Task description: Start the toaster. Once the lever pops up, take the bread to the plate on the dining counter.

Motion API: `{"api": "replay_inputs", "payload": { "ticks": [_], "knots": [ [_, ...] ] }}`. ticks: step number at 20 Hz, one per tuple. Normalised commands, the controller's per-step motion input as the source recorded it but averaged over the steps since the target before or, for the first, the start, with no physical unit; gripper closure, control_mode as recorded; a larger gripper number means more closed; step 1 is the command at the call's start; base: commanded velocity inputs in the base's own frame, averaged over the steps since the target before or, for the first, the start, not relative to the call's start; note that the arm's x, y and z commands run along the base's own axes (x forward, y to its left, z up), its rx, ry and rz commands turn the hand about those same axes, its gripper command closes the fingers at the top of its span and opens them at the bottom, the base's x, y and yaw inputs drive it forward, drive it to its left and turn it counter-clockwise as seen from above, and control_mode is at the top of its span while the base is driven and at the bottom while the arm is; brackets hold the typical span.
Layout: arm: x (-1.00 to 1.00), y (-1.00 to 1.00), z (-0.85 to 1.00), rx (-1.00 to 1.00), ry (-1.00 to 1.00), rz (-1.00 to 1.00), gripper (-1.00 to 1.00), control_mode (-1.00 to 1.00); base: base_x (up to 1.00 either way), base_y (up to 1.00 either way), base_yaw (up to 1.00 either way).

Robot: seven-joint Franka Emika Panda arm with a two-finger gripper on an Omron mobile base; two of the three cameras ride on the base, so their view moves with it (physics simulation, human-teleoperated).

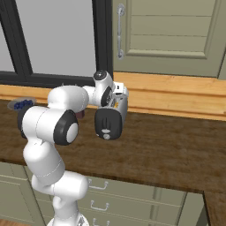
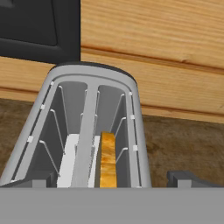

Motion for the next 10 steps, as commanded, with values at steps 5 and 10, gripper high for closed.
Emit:
{"api": "replay_inputs", "payload": {
  "ticks": [5, 10],
  "knots": [
    [0.0, 0.0, 0.0, 0.0, 0.0, 0.0, -1.0, -1.0, 0.0, 0.0, 0.0],
    [0.0, 0.0, 0.0, 0.0, 0.0, 0.0, -1.0, -1.0, 0.0, 0.0, 0.0]
  ]
}}
